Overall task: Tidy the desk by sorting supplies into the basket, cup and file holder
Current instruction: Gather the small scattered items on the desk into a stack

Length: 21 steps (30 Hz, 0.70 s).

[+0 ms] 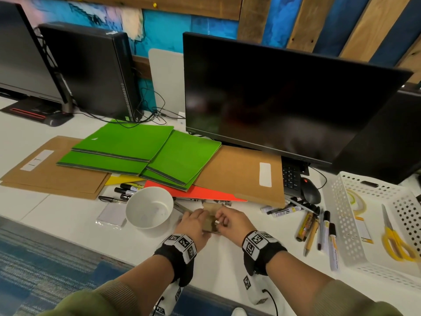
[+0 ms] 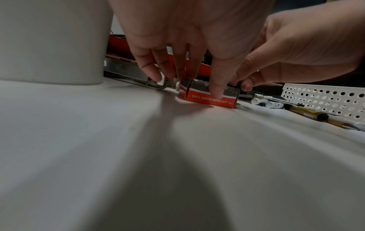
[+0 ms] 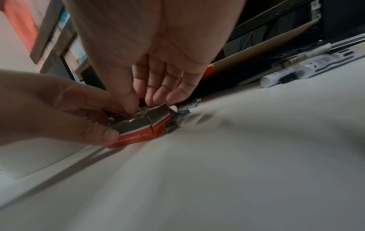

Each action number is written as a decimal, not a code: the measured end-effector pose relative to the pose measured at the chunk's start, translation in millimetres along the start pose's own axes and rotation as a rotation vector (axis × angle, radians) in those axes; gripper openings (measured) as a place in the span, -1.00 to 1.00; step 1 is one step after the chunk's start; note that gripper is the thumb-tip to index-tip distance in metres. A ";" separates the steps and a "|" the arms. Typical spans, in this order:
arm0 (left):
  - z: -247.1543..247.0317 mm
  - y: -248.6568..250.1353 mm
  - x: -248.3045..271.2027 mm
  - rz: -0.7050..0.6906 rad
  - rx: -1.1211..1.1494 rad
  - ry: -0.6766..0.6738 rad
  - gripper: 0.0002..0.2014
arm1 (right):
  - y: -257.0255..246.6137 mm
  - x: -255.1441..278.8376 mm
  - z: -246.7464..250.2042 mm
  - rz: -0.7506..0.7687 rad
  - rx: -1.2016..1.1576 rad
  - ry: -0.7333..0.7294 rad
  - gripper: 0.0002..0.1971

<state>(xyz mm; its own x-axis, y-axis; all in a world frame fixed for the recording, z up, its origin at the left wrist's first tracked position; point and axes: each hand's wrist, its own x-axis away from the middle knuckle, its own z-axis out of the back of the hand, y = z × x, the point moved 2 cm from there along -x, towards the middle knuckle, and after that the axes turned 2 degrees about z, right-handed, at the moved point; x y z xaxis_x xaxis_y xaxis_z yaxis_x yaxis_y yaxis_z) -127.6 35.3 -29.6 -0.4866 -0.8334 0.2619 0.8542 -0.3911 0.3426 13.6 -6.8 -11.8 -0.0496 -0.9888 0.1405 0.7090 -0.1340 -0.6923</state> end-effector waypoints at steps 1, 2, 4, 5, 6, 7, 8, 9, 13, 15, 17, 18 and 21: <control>-0.2 0.6 0.0 0.000 -0.001 -0.002 -0.40 | 1.5 0.0 0.5 0.007 0.004 0.014 -0.80; -0.2 0.8 0.4 -0.003 0.002 0.000 -0.41 | 4.2 -0.1 1.9 0.004 0.003 0.046 -0.79; -0.3 0.4 1.6 -0.012 0.010 0.013 -0.44 | 13.3 -1.5 6.8 -0.046 0.006 0.125 -0.79; -0.7 0.0 2.4 -0.011 0.017 0.019 -0.46 | 20.2 -2.6 9.1 -0.090 0.028 0.135 -0.76; -1.4 -0.5 3.3 -0.006 0.022 0.022 -0.47 | 27.4 -3.6 10.5 -0.138 0.058 0.111 -0.71; -2.0 -1.4 4.3 0.002 0.023 0.021 -0.48 | 33.5 -5.0 10.6 -0.172 0.088 0.067 -0.64; -2.5 -2.2 5.3 0.008 0.021 0.016 -0.48 | 37.9 -6.2 10.2 -0.188 0.113 0.018 -0.57; -3.0 -2.7 6.1 0.011 0.017 0.010 -0.48 | 40.2 -7.8 9.5 -0.185 0.128 -0.022 -0.51; -2.6 -3.7 9.1 0.002 0.023 -0.002 -0.45 | 38.0 -15.5 4.3 -0.097 0.196 -0.101 -0.41; -2.6 -3.5 10.4 -0.004 0.037 -0.025 -0.40 | 37.2 -18.4 2.8 -0.087 0.221 -0.107 -0.46; -2.7 -3.2 11.7 -0.005 0.053 -0.049 -0.35 | 37.7 -19.2 2.6 -0.082 0.236 -0.089 -0.56; -3.0 -3.3 12.1 -0.004 0.057 -0.055 -0.34 | 37.6 -18.2 3.2 -0.083 0.253 -0.078 -0.63; -4.3 -3.0 13.4 0.000 0.052 -0.064 -0.33 | 40.2 -14.6 4.7 -0.103 0.268 -0.025 -0.77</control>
<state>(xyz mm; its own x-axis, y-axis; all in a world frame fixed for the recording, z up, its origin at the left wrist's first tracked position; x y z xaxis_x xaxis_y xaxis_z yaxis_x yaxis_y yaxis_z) -135.8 23.6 -31.0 -0.4990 -0.8060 0.3182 0.8441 -0.3690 0.3889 46.1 2.5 -38.4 -0.1162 -0.9685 0.2201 0.8619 -0.2084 -0.4622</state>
